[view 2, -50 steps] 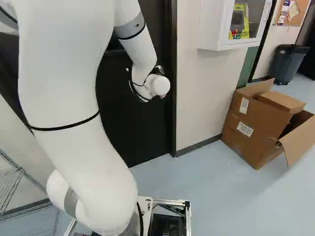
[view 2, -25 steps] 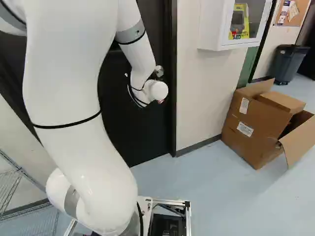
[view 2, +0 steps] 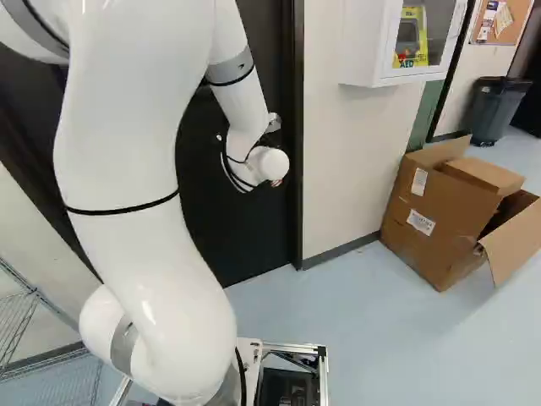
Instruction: Open the door and move inside
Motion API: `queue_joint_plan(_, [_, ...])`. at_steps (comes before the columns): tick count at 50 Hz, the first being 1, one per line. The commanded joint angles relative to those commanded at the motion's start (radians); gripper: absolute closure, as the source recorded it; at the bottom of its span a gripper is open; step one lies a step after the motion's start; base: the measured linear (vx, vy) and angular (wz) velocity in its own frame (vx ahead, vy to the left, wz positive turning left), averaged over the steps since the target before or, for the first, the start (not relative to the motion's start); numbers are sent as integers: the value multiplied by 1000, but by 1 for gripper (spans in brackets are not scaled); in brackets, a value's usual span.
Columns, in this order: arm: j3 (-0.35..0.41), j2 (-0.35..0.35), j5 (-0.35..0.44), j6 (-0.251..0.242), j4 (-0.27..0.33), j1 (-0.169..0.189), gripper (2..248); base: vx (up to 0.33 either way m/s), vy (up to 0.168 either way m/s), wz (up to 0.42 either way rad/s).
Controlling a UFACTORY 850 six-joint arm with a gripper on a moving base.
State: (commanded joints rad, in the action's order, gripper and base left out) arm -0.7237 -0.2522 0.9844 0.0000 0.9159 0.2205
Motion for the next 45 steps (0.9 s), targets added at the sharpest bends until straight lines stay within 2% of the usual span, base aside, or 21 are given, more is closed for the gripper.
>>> queue_joint_plan(26, [2,-29,0,0,0,15,3,0,0,0])
queue_joint_plan(45, [31,34,0,0,0,21,3,0,0,0])
